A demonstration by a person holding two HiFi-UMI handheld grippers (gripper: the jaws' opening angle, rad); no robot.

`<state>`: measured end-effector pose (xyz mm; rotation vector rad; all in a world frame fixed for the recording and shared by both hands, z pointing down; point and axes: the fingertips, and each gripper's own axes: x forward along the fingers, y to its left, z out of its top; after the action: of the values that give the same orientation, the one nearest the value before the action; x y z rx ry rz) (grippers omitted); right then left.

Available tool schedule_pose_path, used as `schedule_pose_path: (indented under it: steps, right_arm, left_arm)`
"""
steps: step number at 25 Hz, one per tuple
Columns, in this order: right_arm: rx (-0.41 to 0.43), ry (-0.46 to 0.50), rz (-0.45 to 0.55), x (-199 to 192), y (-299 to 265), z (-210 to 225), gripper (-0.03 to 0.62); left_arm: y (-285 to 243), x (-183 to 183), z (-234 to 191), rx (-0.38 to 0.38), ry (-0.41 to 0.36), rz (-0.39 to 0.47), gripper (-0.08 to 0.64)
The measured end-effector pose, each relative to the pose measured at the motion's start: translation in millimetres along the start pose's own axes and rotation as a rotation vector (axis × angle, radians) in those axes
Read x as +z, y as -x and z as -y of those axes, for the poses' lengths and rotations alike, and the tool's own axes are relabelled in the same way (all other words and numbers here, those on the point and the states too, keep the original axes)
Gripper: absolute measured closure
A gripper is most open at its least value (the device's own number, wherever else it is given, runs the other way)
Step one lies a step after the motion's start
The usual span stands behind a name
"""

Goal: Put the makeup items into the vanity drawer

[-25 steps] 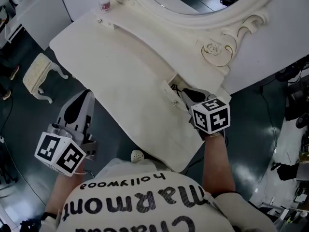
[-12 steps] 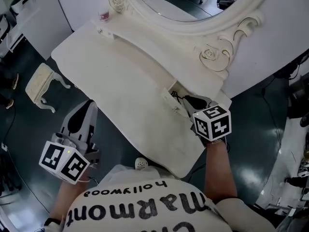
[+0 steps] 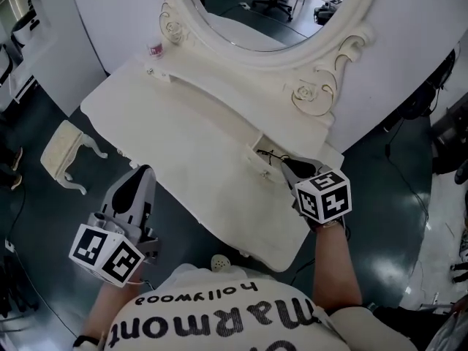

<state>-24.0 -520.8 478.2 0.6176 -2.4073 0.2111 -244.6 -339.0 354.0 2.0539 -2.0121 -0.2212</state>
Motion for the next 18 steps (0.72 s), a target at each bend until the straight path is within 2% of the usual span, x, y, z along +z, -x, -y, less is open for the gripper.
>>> schedule_pose_path:
  steps: [9, 14, 18]
  right_arm:
    - [-0.119, -0.071, 0.090, 11.8, 41.7, -31.1, 0.554]
    - [-0.161, -0.189, 0.160, 16.7, 64.7, -64.3, 0.555]
    - [-0.162, -0.290, 0.229, 20.8, 80.3, -99.2, 0.555]
  left_arm:
    - [18.0, 13.4, 8.4, -0.114, 0.000, 0.004, 0.551]
    - [32.3, 22.5, 14.7, -0.193, -0.001, 0.001, 0.551]
    - [43.7, 23.8, 21.1, -0.258, 0.002, -0.006, 0.551]
